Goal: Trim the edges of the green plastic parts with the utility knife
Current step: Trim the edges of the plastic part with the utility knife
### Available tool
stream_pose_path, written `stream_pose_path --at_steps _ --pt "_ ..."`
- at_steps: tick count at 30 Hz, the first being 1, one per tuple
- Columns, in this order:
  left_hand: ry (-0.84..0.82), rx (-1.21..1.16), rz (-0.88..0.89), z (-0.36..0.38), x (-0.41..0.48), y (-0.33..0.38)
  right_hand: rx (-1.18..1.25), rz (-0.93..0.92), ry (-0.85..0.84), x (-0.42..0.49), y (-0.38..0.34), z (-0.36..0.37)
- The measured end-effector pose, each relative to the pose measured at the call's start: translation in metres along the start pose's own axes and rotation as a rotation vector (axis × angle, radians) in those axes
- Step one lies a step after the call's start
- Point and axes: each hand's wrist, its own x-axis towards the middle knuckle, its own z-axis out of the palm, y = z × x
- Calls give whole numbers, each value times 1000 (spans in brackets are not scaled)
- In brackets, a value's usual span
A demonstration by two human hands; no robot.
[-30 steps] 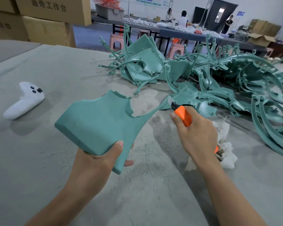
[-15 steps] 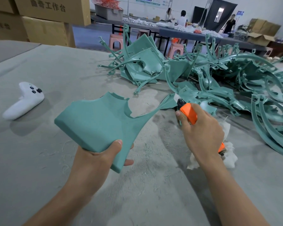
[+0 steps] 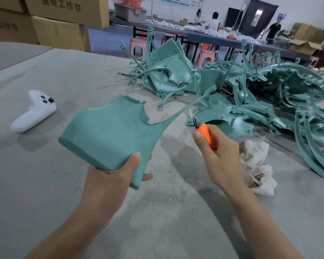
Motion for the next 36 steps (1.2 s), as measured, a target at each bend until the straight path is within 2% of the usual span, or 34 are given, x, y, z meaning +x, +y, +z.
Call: stream_pose_path --at_steps 4,7,13,16,19,24,36 --pt "-12 88 15 0 -4 0 505 151 -222 -6 -19 2" --pt "7 143 38 1 -5 -1 680 233 -315 -9 -28 3" --pt "68 242 116 5 -8 -1 437 125 -332 -10 -30 4" --pt "114 267 137 6 -9 1 197 -42 -272 -13 -31 5" --pt "118 299 127 5 -9 1 41 -109 -192 -15 -31 7" --pt "130 310 127 5 -8 0 -36 -136 -138 -16 -34 5" --pt "119 287 127 6 -8 2 -65 -127 -140 -18 -37 4"
